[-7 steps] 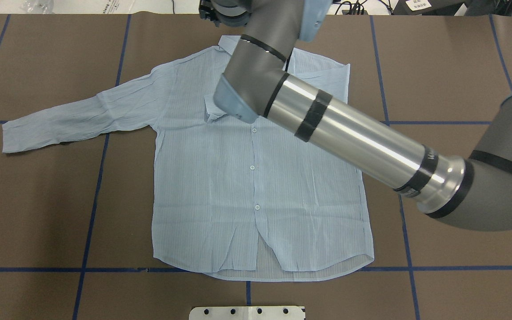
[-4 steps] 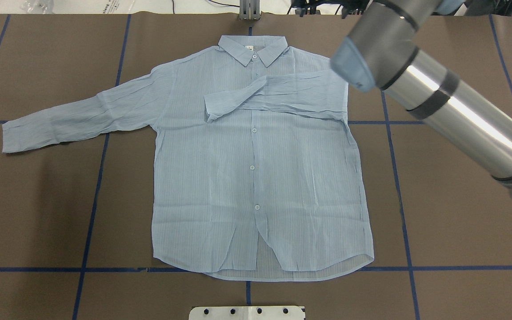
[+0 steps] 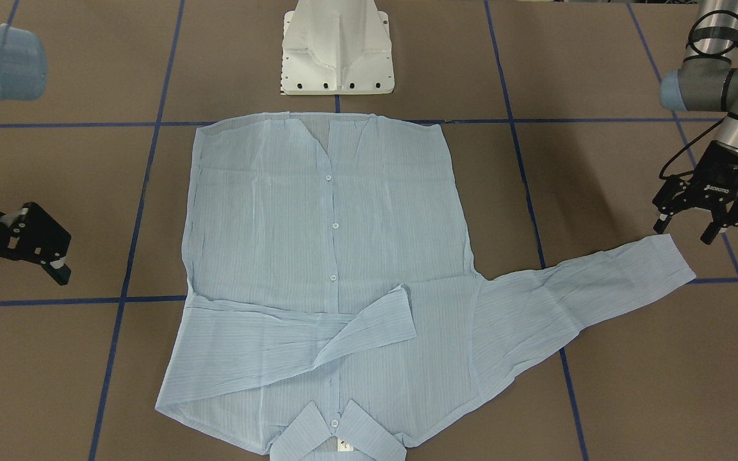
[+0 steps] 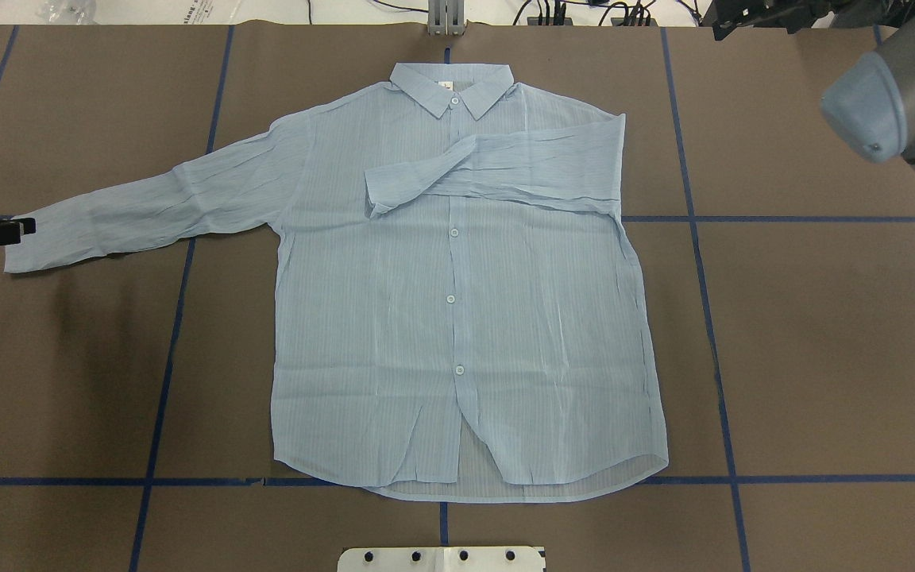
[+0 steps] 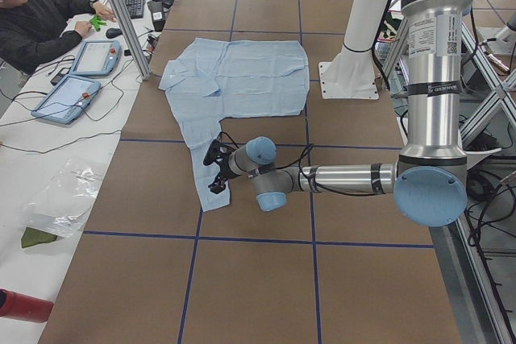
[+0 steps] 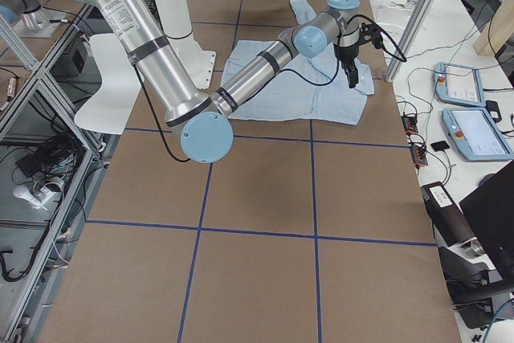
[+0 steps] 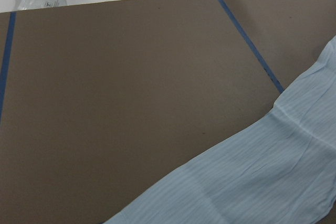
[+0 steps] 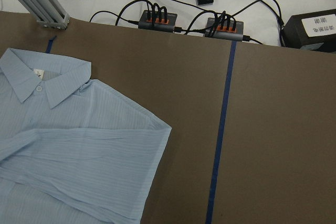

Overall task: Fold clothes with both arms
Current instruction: 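Lower the left gripper to the other sleeve's cuff and grasp it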

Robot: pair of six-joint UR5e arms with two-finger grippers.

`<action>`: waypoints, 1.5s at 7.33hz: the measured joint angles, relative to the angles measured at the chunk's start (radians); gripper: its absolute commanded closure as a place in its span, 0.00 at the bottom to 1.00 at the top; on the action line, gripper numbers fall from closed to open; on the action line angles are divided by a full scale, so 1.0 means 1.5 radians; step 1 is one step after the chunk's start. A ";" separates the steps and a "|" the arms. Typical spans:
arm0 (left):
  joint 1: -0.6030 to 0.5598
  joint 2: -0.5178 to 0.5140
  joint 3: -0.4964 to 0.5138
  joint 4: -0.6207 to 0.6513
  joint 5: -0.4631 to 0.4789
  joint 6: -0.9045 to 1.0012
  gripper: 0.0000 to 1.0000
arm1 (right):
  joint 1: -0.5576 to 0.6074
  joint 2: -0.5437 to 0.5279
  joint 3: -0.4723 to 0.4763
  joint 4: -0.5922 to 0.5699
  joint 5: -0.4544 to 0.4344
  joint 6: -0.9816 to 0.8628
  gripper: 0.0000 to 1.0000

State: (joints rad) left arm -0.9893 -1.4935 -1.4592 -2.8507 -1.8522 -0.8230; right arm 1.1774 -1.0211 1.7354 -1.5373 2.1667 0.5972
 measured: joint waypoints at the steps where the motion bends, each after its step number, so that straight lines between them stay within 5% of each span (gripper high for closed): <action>1: 0.009 0.005 0.015 -0.001 0.005 -0.008 0.28 | 0.002 -0.008 0.004 0.001 0.001 -0.002 0.00; 6: 0.021 0.006 0.079 -0.029 0.009 -0.038 0.33 | 0.004 -0.016 0.009 0.001 0.002 0.002 0.00; 9: 0.038 0.006 0.097 -0.048 0.009 -0.041 0.48 | 0.004 -0.030 0.023 0.002 0.002 0.003 0.00; 11: 0.041 0.005 0.097 -0.052 0.009 -0.044 0.50 | 0.004 -0.035 0.031 0.001 0.002 0.003 0.00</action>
State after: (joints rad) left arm -0.9282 -1.4859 -1.3132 -2.9294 -1.8394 -0.8889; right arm 1.1827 -1.0740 1.7815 -1.5354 2.1691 0.6013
